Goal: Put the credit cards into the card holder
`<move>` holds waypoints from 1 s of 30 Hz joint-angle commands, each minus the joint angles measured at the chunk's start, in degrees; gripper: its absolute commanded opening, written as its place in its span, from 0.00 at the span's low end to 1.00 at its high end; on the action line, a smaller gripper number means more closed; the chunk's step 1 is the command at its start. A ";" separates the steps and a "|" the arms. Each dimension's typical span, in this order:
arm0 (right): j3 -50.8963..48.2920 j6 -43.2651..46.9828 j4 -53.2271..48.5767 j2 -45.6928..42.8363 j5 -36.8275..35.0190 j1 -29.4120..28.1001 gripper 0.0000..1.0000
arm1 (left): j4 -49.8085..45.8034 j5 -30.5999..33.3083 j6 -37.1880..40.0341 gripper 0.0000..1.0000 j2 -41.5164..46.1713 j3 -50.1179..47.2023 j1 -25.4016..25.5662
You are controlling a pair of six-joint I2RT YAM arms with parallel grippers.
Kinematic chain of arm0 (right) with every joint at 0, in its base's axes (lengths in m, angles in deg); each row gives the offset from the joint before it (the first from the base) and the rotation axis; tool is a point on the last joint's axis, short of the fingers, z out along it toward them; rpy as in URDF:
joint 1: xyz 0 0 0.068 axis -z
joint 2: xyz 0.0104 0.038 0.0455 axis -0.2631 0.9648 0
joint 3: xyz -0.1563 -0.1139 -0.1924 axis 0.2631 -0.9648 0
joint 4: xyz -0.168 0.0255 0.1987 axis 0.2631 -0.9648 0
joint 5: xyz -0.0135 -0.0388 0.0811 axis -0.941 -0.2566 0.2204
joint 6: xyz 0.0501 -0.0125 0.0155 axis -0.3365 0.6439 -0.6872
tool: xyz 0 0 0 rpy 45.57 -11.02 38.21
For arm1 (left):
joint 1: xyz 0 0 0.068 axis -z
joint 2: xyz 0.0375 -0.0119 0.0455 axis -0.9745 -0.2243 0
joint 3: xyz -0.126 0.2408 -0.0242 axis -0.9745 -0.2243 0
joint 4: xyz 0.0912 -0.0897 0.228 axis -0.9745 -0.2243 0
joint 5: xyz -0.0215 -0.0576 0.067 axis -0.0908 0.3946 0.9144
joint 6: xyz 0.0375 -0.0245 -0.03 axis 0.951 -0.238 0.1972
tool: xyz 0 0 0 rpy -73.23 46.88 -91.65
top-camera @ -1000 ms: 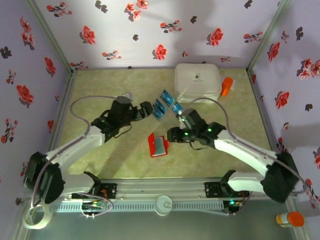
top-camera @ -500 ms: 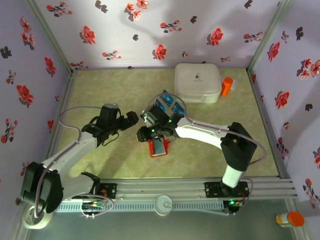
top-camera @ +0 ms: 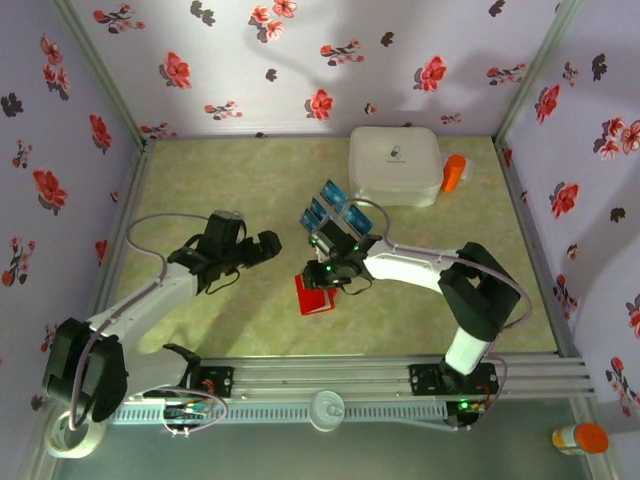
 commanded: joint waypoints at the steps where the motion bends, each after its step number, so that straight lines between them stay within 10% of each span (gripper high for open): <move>1: -2.84 -1.00 3.09 -2.47 -0.71 0.76 0.31 | -0.66 -0.70 1.68 1.00 -0.37 -1.10 1.94; 30: -10.90 -3.66 8.73 -4.58 -0.05 2.12 0.26 | -5.52 10.33 8.46 1.00 -17.19 6.01 18.62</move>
